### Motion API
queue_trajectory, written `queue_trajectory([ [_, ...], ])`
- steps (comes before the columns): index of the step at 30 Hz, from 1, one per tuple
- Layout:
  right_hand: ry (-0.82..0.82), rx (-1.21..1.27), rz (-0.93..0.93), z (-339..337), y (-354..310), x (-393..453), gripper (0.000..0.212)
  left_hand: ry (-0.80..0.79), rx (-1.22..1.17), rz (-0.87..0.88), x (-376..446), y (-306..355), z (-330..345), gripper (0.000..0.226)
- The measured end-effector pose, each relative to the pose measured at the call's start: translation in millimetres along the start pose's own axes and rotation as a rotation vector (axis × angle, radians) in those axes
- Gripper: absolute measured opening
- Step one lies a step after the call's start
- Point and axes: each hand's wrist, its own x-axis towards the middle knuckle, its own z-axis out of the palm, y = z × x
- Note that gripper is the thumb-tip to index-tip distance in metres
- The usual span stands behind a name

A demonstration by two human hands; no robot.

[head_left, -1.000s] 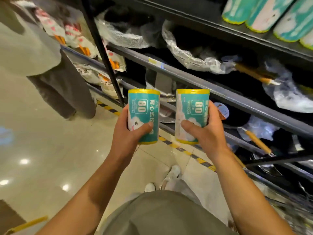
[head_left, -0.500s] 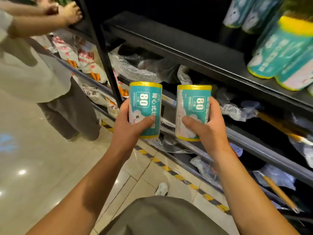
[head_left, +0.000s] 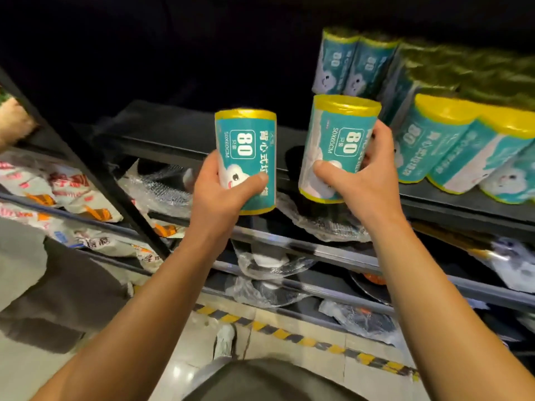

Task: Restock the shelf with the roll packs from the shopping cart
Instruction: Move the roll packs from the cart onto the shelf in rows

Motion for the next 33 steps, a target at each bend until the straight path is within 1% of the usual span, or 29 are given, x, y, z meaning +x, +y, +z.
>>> queue_trajectory([
  [4,0.149,-0.079,-0.024,19.1,-0.6,32.3,0.087,-0.122,0.048,0.034,46.5,7.5,-5.1,0.067],
  [6,0.211,-0.105,-0.031,29.4,3.6,46.3,0.087,-0.166,0.102,0.066,63.5,10.9,-5.6,0.066],
  [8,0.25,-0.127,-0.028,40.2,10.4,56.2,0.088,-0.207,0.121,0.103,77.4,11.6,-6.3,0.06],
  [11,0.269,-0.143,-0.011,52.7,22.0,59.9,0.09,-0.276,0.124,0.136,96.6,10.1,-7.9,0.061],
  [16,0.266,-0.151,0.026,55.1,25.9,55.7,0.096,-0.346,0.173,0.224,133.2,14.0,-2.8,0.081],
  [20,0.323,-0.178,0.045,57.0,19.6,51.4,0.101,-0.358,0.274,0.25,162.9,4.7,8.1,0.071],
  [24,0.435,-0.228,0.041,62.1,14.7,45.8,0.094,-0.355,0.366,0.261,171.8,-14.6,8.6,0.07],
  [27,0.54,-0.278,0.014,72.0,10.8,43.7,0.086,-0.385,0.361,0.271,173.4,-19.3,6.0,0.067],
  [31,0.611,-0.337,0.01,83.5,15.0,47.0,0.078,-0.415,0.356,0.306,177.5,-19.0,1.7,0.064],
  [33,0.616,-0.361,0.017,84.3,18.8,51.2,0.078,-0.413,0.365,0.341,179.5,-17.6,-1.7,0.074],
])
